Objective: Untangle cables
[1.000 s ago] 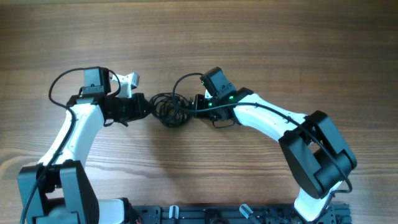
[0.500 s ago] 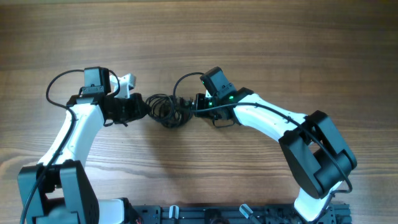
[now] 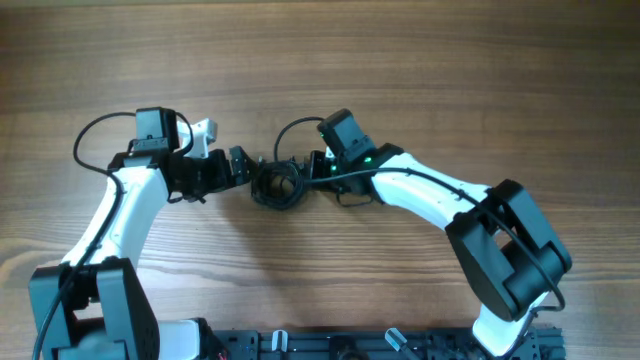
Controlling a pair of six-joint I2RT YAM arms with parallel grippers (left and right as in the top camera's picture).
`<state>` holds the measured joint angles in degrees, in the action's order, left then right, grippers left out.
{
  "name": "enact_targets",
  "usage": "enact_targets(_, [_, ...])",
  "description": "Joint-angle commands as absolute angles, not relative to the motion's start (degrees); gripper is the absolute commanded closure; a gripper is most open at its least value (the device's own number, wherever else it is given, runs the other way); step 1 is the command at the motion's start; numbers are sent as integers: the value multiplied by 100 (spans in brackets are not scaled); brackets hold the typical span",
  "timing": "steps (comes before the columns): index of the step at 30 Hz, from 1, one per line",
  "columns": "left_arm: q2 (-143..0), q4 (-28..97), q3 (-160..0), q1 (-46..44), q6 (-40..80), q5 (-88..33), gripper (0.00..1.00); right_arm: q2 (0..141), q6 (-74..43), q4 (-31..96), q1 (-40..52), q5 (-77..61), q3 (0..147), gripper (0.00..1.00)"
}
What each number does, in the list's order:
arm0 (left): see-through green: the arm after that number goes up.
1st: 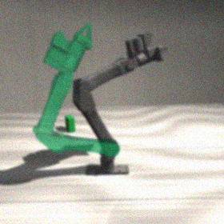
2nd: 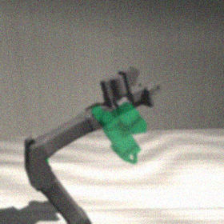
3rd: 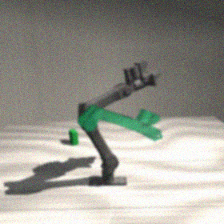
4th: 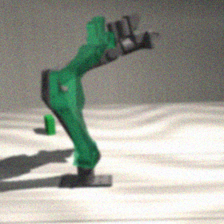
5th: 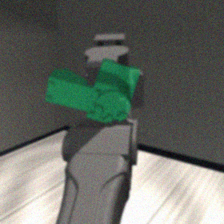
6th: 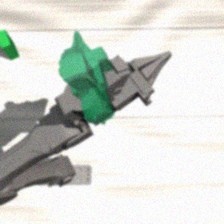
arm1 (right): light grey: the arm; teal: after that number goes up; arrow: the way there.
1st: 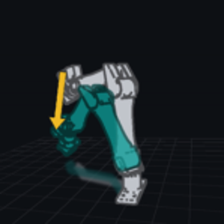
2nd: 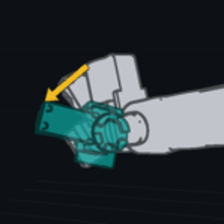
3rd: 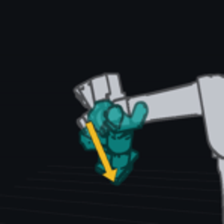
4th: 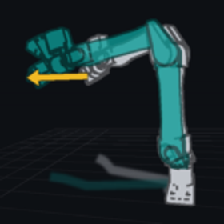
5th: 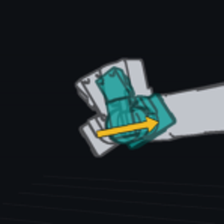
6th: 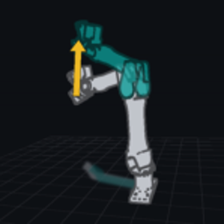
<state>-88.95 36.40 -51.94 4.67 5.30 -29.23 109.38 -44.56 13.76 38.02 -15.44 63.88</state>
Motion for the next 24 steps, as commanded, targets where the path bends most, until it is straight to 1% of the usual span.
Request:
enact_targets(1, [-8840, 3568, -5159, 231, 541, -3057, 0, 10855, -4517, 1210, 4034, -1638, 6335, 84])
enact_targets(2, [-8840, 3546, -5159, 180, 539, -3055, 0, 10855, -4517, 1170, 4084, -1638, 6335, 87])
enact_targets(3, [-8840, 3533, -5159, 137, 539, -3055, 0, 10855, -4517, 1133, 4136, -1636, 6335, 88])
enact_targets(11, [-8840, 3516, -5159, 58, 545, -2823, 0, 10855, -4495, 1142, 4252, -1588, 6335, 84])
enact_targets(14, [-8840, 3520, -5159, 58, 692, -2630, 0, 10847, -4213, 1166, 4250, -1592, 6357, 85])
enact_targets(18, [-8840, 3542, -5159, 58, 1149, -2034, 0, 10691, -4045, 1737, 4115, -1581, 6674, 82])
enact_targets(22, [-8840, 3533, -5159, 58, 1142, -1940, 0, 10381, -3883, 2561, 3944, -1505, 7170, 80])
enact_targets(24, [-8840, 3531, -5159, 58, 1142, -1942, 0, 10278, -3854, 2591, 3946, -1507, 7258, 78])
